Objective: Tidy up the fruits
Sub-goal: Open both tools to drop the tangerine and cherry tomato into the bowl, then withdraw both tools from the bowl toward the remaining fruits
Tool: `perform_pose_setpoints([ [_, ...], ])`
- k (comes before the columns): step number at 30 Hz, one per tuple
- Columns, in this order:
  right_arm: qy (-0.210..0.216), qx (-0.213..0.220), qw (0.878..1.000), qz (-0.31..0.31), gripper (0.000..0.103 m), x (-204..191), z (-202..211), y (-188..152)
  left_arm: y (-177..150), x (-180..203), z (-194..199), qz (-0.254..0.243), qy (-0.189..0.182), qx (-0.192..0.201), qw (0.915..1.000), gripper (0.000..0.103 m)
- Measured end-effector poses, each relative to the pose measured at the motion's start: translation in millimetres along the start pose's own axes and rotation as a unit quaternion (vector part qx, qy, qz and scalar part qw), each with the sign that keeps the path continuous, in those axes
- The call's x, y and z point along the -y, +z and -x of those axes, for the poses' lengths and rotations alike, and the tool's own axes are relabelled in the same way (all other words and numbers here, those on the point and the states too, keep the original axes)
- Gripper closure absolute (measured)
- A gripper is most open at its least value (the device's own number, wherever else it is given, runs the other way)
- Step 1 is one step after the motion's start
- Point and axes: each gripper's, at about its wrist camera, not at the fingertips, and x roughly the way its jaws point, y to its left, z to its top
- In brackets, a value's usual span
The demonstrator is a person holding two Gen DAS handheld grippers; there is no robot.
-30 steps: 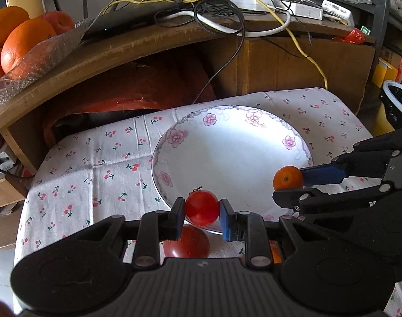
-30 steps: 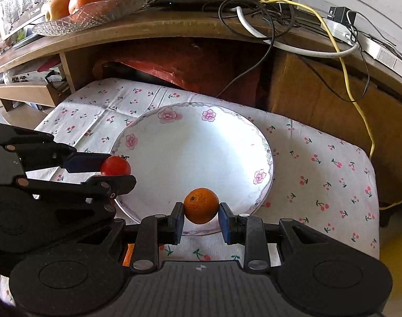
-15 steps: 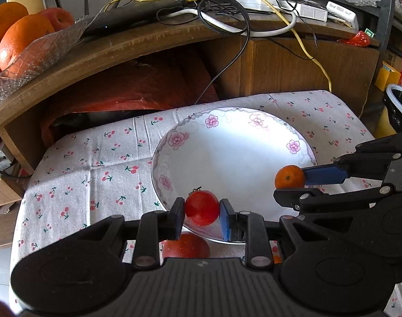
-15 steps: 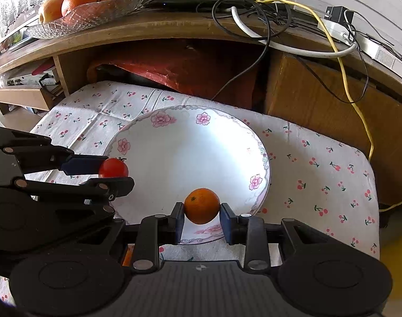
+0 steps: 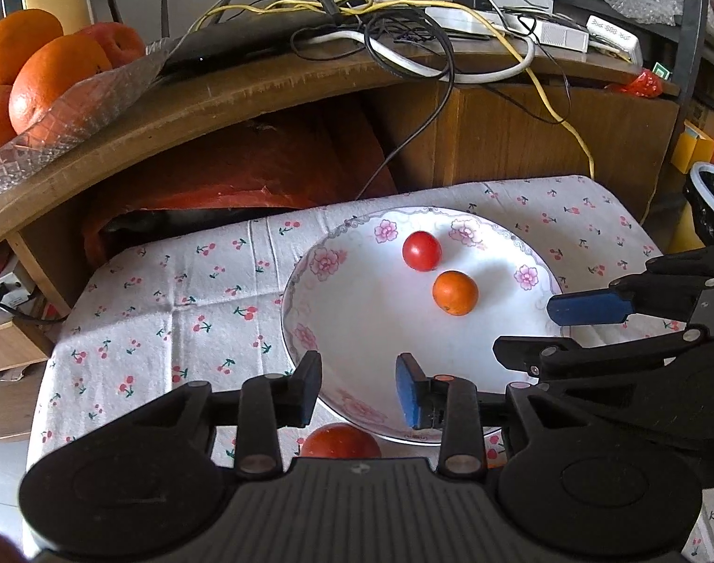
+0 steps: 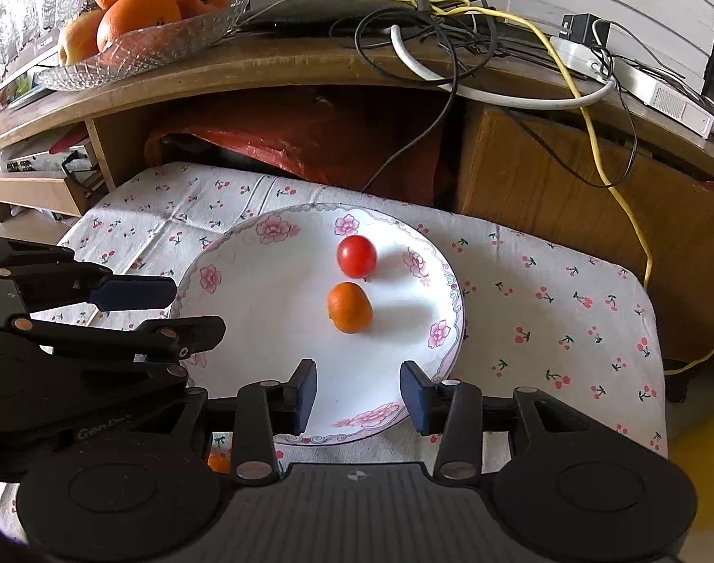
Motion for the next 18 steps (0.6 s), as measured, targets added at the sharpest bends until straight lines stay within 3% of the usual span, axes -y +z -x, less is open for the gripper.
perform_pose_setpoints([
  [18,0.014,0.016,1.0,-0.021,0.062,7,15,3,-1,-1,16,-0.011,-0.008,0.015,0.9998,0.051],
])
